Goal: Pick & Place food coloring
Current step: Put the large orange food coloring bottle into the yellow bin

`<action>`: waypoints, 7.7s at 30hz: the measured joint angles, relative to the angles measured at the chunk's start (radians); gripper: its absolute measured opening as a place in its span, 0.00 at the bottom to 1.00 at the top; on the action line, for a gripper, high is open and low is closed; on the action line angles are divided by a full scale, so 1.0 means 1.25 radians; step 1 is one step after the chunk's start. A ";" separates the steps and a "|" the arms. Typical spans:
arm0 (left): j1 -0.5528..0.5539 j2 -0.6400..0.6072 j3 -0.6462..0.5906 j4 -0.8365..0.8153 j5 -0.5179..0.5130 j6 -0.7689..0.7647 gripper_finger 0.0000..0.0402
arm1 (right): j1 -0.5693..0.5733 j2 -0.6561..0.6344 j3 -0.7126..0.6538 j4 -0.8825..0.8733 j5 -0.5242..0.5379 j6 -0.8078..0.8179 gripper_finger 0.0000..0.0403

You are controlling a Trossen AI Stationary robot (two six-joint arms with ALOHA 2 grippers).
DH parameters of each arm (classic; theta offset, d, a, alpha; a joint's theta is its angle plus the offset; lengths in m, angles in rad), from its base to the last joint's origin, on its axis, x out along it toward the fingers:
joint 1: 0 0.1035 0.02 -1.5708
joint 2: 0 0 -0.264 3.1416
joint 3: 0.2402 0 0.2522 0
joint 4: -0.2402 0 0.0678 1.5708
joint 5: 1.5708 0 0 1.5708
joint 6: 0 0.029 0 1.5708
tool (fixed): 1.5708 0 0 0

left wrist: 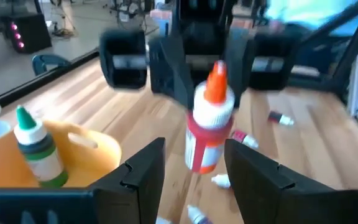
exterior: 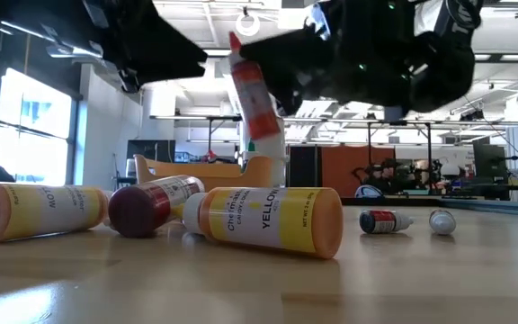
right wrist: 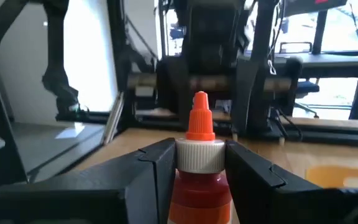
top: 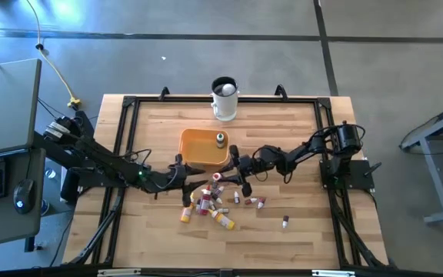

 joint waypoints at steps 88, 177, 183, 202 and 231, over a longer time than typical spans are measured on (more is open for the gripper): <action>0.000 0.050 0.053 0.055 0.074 0.105 0.34 | 0.008 0.000 0.164 -0.178 -0.033 -0.043 0.30; 0.375 0.283 0.224 -0.220 0.196 -0.015 0.44 | -0.034 -0.362 0.002 -0.956 0.195 -0.063 0.53; 0.389 0.283 0.224 -0.225 0.204 -0.015 0.44 | -0.034 -0.362 0.002 -0.955 0.195 -0.063 0.53; 0.392 0.283 0.224 -0.233 0.211 0.005 0.44 | -0.033 -0.362 0.002 -0.953 0.195 -0.063 0.53; 0.398 0.283 0.223 -0.232 0.236 -0.008 0.56 | -0.033 -0.362 0.002 -0.951 0.176 -0.064 0.53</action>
